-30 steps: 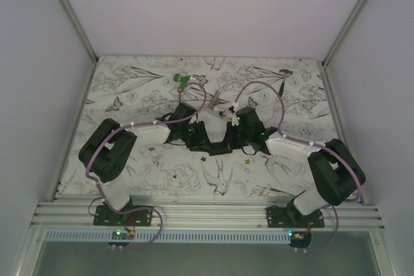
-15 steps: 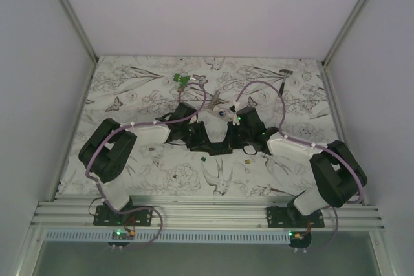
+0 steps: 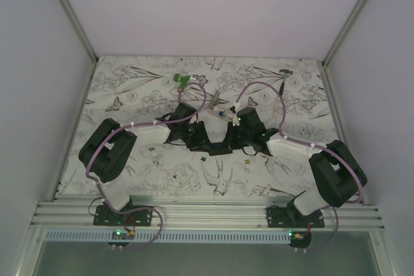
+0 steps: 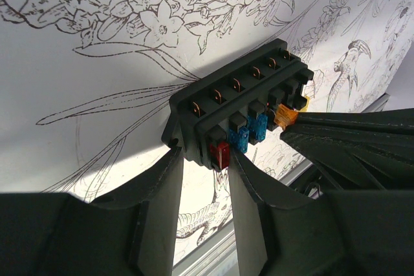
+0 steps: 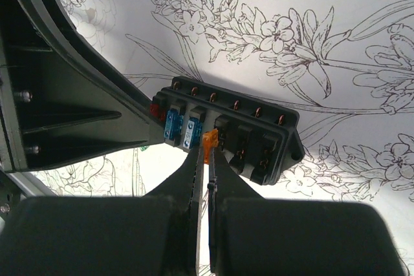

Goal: Snap on the fuse box
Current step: Install the fuse at the fuse box base.

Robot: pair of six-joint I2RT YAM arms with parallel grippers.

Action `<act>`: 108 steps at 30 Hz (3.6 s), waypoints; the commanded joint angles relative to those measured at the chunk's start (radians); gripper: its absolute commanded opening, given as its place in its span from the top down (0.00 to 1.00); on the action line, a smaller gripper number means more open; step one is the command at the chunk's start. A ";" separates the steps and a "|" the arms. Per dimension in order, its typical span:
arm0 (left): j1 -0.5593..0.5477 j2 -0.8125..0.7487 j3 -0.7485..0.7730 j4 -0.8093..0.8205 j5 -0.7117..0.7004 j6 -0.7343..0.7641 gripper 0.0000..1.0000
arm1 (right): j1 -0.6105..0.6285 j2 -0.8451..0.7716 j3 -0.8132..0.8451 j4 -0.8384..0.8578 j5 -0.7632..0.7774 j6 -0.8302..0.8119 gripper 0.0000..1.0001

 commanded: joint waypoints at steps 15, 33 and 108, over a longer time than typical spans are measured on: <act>-0.005 0.011 -0.012 -0.014 -0.022 -0.005 0.64 | -0.007 0.017 -0.015 -0.021 0.071 0.016 1.00; -0.027 0.008 -0.038 0.007 -0.046 -0.058 0.71 | 0.003 0.025 -0.017 -0.062 0.127 0.026 1.00; -0.038 -0.085 -0.118 0.006 -0.131 -0.086 0.74 | 0.136 0.278 0.178 -0.535 0.471 -0.036 1.00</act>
